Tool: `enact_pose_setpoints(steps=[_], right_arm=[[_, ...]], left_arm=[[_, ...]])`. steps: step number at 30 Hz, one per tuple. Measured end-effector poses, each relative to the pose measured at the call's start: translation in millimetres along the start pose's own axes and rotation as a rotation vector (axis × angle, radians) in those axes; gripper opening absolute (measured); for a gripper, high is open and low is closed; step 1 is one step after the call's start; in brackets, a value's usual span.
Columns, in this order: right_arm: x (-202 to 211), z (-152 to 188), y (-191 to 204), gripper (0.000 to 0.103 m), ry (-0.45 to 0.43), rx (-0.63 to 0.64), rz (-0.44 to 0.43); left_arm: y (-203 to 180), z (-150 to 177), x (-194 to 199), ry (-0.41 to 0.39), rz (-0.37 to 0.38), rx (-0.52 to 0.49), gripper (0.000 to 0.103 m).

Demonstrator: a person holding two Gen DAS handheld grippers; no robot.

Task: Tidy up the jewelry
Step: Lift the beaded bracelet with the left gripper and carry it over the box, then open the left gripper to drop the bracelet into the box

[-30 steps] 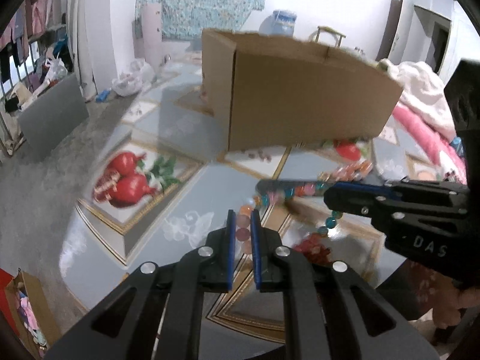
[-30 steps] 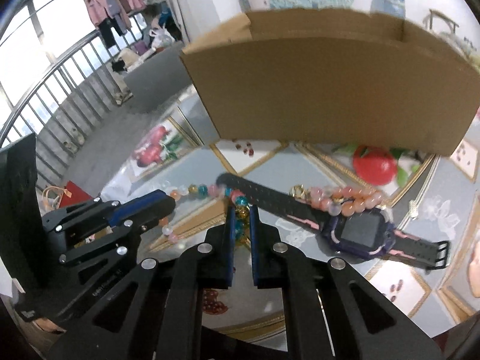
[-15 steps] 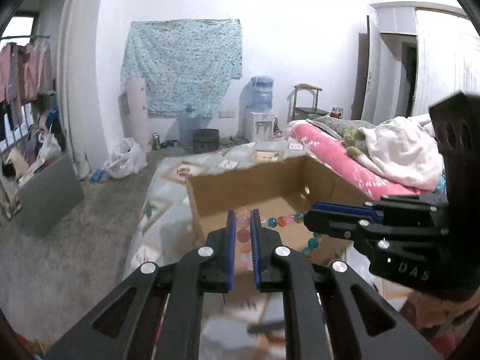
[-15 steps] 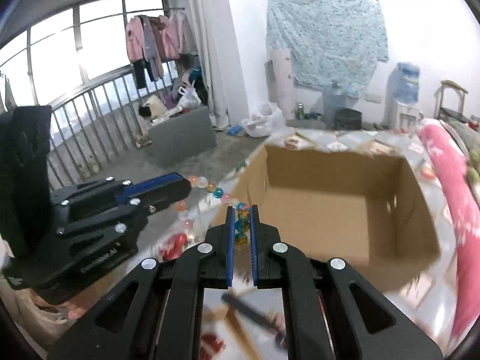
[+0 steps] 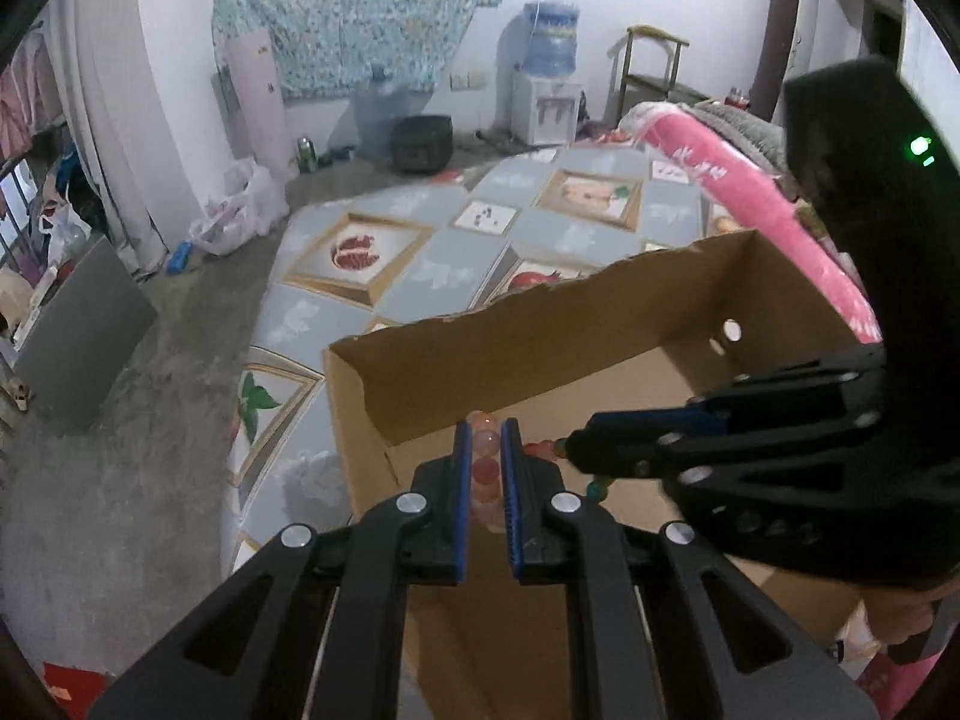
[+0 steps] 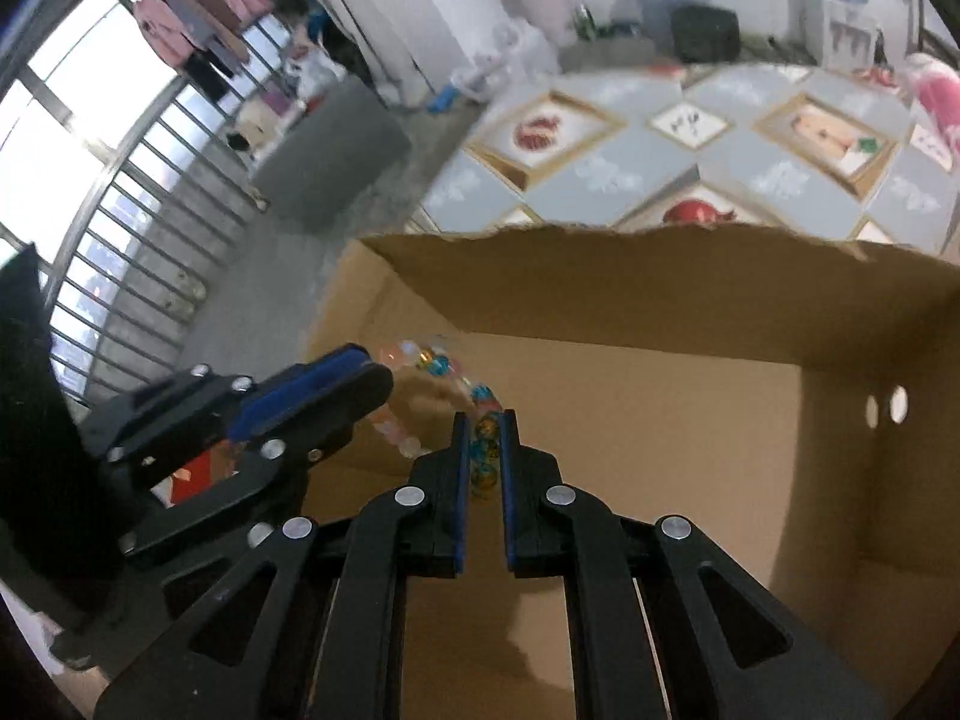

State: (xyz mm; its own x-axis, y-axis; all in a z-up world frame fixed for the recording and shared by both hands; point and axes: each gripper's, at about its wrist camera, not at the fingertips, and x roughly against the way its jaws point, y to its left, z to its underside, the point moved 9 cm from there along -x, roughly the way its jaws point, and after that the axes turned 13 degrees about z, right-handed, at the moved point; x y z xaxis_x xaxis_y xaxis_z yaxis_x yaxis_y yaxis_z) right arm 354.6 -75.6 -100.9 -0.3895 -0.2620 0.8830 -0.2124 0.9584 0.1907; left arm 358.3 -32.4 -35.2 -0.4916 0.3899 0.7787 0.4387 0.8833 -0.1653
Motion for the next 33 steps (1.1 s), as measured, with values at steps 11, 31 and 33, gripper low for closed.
enact_pose_setpoints(steps=[11, 31, 33], right_arm=[[46, 0, -26, 0.031, -0.095, -0.060, -0.098], [118, 111, -187, 0.058, -0.265, -0.464, -0.035], [110, 114, -179, 0.053, -0.238, -0.478, -0.071]], left_arm=[[15, -7, 40, -0.113, 0.014, 0.076, 0.029], [4, 113, 41, -0.074, 0.470, 0.535, 0.071], [-2, 119, 32, -0.051, 0.495, 0.567, 0.072]])
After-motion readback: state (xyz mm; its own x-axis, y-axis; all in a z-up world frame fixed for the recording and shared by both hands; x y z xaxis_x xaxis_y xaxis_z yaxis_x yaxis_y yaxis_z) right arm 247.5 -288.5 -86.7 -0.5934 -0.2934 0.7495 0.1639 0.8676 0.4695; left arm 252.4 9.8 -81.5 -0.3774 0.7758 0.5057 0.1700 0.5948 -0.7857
